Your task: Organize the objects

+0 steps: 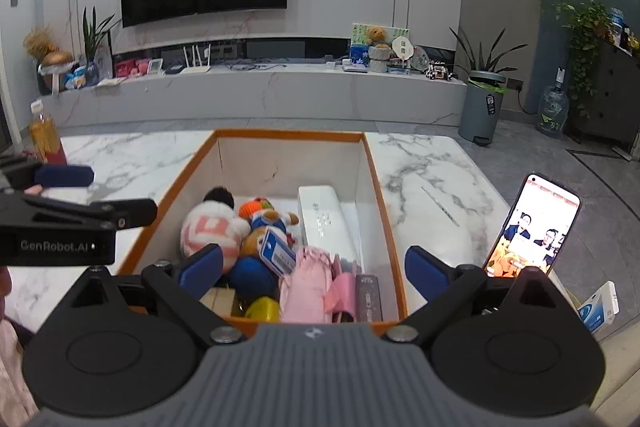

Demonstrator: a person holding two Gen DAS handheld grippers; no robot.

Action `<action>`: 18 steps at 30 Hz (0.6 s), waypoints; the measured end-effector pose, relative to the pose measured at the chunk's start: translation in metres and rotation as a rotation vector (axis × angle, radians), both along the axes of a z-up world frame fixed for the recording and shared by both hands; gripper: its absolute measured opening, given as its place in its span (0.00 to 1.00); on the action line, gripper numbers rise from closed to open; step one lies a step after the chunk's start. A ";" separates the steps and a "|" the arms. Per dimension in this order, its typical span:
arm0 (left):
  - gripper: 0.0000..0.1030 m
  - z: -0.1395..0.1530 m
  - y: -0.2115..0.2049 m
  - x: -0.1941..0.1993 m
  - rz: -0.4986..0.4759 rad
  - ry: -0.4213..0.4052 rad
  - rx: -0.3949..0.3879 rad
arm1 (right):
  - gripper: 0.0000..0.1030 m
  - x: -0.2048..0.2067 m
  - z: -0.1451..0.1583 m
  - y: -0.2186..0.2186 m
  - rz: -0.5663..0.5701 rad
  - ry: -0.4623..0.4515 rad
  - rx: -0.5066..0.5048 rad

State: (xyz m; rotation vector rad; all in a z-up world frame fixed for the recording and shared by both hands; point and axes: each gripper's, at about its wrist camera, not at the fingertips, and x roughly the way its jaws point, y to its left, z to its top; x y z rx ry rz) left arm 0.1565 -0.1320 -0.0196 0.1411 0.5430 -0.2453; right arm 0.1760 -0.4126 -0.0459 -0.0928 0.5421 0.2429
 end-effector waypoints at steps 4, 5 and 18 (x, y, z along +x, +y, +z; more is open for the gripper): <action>0.97 -0.006 -0.002 -0.005 0.007 0.016 -0.010 | 0.96 -0.004 -0.002 -0.008 0.002 -0.007 0.009; 0.97 -0.007 -0.002 -0.006 0.007 0.019 -0.013 | 0.96 -0.005 -0.002 -0.010 -0.001 -0.009 0.013; 0.97 -0.003 0.000 -0.013 0.027 0.012 0.007 | 0.96 -0.012 0.001 -0.004 0.017 -0.002 0.016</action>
